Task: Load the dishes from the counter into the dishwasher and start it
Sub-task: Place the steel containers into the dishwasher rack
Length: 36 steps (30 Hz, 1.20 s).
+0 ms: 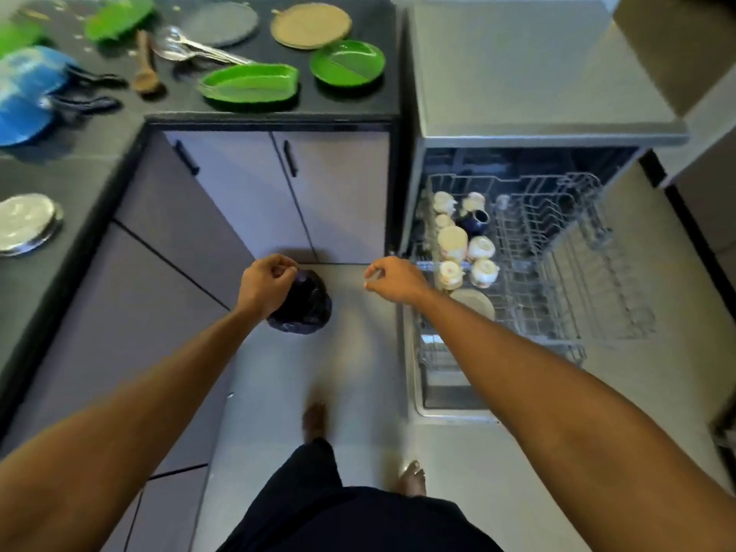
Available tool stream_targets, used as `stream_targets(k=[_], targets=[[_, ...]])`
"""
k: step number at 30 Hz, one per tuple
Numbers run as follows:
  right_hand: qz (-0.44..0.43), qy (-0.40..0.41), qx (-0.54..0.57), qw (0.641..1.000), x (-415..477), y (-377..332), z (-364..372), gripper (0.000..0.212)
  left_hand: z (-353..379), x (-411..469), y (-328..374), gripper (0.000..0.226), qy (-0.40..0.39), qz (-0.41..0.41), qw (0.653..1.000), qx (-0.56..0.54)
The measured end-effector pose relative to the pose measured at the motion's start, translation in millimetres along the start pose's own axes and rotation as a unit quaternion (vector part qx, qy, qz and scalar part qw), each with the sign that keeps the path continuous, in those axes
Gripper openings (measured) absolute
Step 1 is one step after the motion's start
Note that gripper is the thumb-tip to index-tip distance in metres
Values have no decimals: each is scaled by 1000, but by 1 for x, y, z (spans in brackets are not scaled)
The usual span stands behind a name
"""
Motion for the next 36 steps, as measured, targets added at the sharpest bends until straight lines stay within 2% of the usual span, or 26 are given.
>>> stream_targets(k=[3,6,8,10,11,13,15,19,22,26,30,32,36], targets=[[-52,-22,-24,998,25,-63,18,22,-53,16,-29,16,36,-16,999,-20],[-103,-42,-46,993,56,-136,48,12,-110,34,-67,19,69,-30,997,-34],[-129,-53,-59,988,80,-186,73,12,-148,49,-96,14,89,-41,995,-23],[-140,-65,-71,985,98,-224,92,16,-176,64,-118,11,105,-30,994,-3],[-164,-67,-83,981,114,-268,114,18,-210,75,-141,11,127,-36,991,7],[-173,-38,-72,982,125,-289,120,23,-223,82,-145,13,135,-15,991,20],[-200,-26,-57,978,139,-335,146,27,-258,88,-167,14,154,-29,987,15],[-260,-31,-65,963,156,-417,191,44,-311,93,-211,34,220,-62,973,28],[-303,-32,-120,945,172,-461,218,63,-333,95,-233,50,210,-105,968,89],[-324,-30,-174,930,190,-507,251,88,-340,103,-249,91,154,-163,966,127],[-320,-73,-238,914,213,-528,279,114,-341,129,-255,113,111,-230,956,145],[-336,-83,-250,904,222,-533,287,117,-343,141,-257,126,95,-260,947,164],[-383,-46,-240,891,231,-533,296,107,-342,154,-259,138,70,-287,937,187]])
Point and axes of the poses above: each hand's wrist, its own x-axis towards the middle knuckle, its own z-axis out of the palm, y = z × x, the point moved 1 cm from there along x, towards the middle knuckle, and after that the axes turned 3 degrees about y, right-handed, at the moved point
